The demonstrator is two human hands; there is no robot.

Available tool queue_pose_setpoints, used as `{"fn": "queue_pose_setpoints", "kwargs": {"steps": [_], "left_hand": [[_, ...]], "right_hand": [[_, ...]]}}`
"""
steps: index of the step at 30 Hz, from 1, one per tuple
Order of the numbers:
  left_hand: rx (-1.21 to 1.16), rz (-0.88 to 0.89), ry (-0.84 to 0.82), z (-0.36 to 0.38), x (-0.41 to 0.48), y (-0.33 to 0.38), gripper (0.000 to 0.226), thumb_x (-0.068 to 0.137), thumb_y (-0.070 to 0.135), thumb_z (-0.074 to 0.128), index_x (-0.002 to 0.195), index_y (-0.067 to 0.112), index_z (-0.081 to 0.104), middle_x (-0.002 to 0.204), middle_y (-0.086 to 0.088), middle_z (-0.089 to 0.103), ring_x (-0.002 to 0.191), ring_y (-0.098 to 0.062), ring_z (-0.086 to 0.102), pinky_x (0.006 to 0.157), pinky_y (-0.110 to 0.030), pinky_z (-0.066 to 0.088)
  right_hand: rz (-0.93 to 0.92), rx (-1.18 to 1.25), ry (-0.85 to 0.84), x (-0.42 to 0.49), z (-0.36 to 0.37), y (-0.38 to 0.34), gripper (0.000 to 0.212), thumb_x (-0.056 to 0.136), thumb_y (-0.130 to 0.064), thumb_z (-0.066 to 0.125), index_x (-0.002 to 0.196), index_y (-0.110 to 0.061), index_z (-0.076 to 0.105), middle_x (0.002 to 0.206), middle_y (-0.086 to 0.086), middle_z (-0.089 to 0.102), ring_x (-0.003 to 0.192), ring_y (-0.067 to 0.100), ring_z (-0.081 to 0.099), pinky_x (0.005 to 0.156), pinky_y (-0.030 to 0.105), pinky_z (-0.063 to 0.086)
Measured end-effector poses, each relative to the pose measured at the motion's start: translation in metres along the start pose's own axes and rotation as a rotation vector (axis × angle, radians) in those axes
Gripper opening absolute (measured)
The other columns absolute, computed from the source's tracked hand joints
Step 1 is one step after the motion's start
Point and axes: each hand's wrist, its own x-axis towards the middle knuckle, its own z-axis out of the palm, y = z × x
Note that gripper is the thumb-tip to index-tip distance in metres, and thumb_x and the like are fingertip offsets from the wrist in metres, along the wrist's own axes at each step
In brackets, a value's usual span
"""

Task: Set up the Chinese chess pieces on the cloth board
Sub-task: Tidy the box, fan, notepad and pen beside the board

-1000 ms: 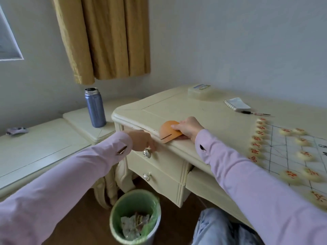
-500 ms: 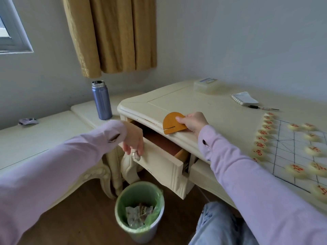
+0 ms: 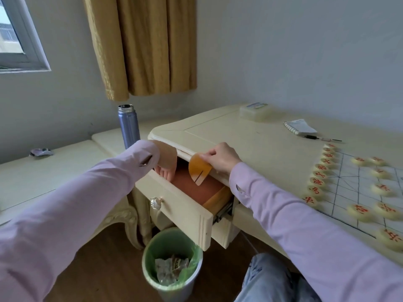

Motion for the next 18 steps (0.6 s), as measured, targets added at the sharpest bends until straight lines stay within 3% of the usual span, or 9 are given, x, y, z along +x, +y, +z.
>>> {"fn": "queue_pose_setpoints", "kwargs": {"steps": [3, 5, 6, 8, 9, 11, 14, 16, 18], "left_hand": [[-0.042, -0.093, -0.075, -0.001, -0.005, 0.009, 0.04, 0.093, -0.009, 0.034, 0.126, -0.001, 0.056, 0.129, -0.012, 0.059, 0.122, -0.023, 0.055, 0.098, -0.026, 0.045], [-0.091, -0.099, -0.061, -0.012, -0.011, 0.011, 0.04, 0.091, -0.011, 0.031, 0.12, -0.005, 0.058, 0.114, -0.015, 0.067, 0.11, -0.027, 0.062, 0.09, -0.03, 0.049], [-0.111, -0.094, 0.017, -0.02, -0.014, 0.012, 0.033, 0.092, -0.006, 0.035, 0.112, -0.006, 0.062, 0.096, -0.015, 0.072, 0.095, -0.027, 0.067, 0.084, -0.031, 0.051], [-0.135, -0.039, 0.323, -0.038, -0.016, 0.016, 0.025, 0.091, 0.003, 0.045, 0.086, -0.001, 0.069, 0.06, -0.006, 0.07, 0.059, -0.018, 0.067, 0.069, -0.028, 0.054], [-0.135, 0.009, 0.475, -0.045, -0.014, 0.02, 0.025, 0.09, 0.005, 0.046, 0.08, 0.003, 0.07, 0.055, -0.002, 0.068, 0.051, -0.014, 0.065, 0.065, -0.026, 0.055], [-0.156, 0.145, 0.651, -0.061, -0.008, 0.04, 0.03, 0.088, 0.005, 0.041, 0.09, 0.009, 0.07, 0.067, 0.0, 0.071, 0.057, -0.013, 0.066, 0.066, -0.025, 0.056], [-0.156, 0.321, 0.756, -0.073, 0.0, 0.079, 0.036, 0.087, 0.007, 0.039, 0.107, 0.022, 0.065, 0.096, -0.001, 0.069, 0.086, -0.018, 0.064, 0.078, -0.026, 0.051], [-0.061, 0.402, 0.802, -0.08, 0.009, 0.105, 0.037, 0.088, 0.012, 0.044, 0.116, 0.027, 0.061, 0.116, 0.0, 0.06, 0.107, -0.019, 0.054, 0.09, -0.028, 0.043], [-0.015, 0.477, 0.766, -0.086, 0.021, 0.13, 0.038, 0.089, 0.016, 0.048, 0.123, 0.029, 0.057, 0.123, 0.002, 0.056, 0.115, -0.018, 0.048, 0.095, -0.028, 0.038]], "right_hand": [[-0.007, 0.018, -0.145, -0.002, 0.001, -0.005, 0.019, 0.092, -0.016, 0.052, 0.098, -0.005, 0.066, 0.076, 0.009, 0.062, 0.071, 0.028, 0.065, 0.068, 0.031, 0.053], [-0.004, 0.075, -0.161, -0.001, -0.003, -0.01, 0.022, 0.091, -0.007, 0.048, 0.106, 0.0, 0.062, 0.082, 0.013, 0.064, 0.075, 0.031, 0.069, 0.07, 0.032, 0.057], [-0.003, 0.102, -0.151, 0.0, -0.008, -0.012, 0.022, 0.091, -0.004, 0.047, 0.107, 0.001, 0.061, 0.085, 0.014, 0.063, 0.074, 0.03, 0.069, 0.069, 0.032, 0.058], [0.006, 0.148, -0.127, 0.002, -0.028, -0.015, 0.022, 0.09, -0.003, 0.051, 0.111, 0.0, 0.059, 0.09, 0.014, 0.062, 0.071, 0.028, 0.067, 0.068, 0.032, 0.058], [0.014, 0.164, -0.119, 0.003, -0.039, -0.016, 0.024, 0.09, -0.004, 0.055, 0.113, -0.001, 0.058, 0.091, 0.014, 0.062, 0.072, 0.027, 0.066, 0.069, 0.032, 0.058], [0.038, 0.153, -0.104, 0.005, -0.069, -0.012, 0.029, 0.086, -0.007, 0.064, 0.115, -0.003, 0.058, 0.089, 0.011, 0.062, 0.075, 0.026, 0.066, 0.071, 0.031, 0.057], [0.085, 0.071, -0.054, 0.008, -0.109, 0.0, 0.032, 0.084, -0.008, 0.068, 0.112, 0.004, 0.059, 0.091, 0.014, 0.062, 0.079, 0.027, 0.064, 0.073, 0.034, 0.056], [0.145, 0.001, 0.027, 0.012, -0.135, 0.016, 0.033, 0.084, -0.009, 0.068, 0.112, 0.006, 0.059, 0.098, 0.018, 0.067, 0.084, 0.029, 0.068, 0.08, 0.04, 0.056], [0.21, -0.09, 0.111, 0.019, -0.164, 0.04, 0.033, 0.083, -0.012, 0.067, 0.111, 0.004, 0.061, 0.102, 0.018, 0.07, 0.09, 0.029, 0.071, 0.084, 0.04, 0.057]]}}
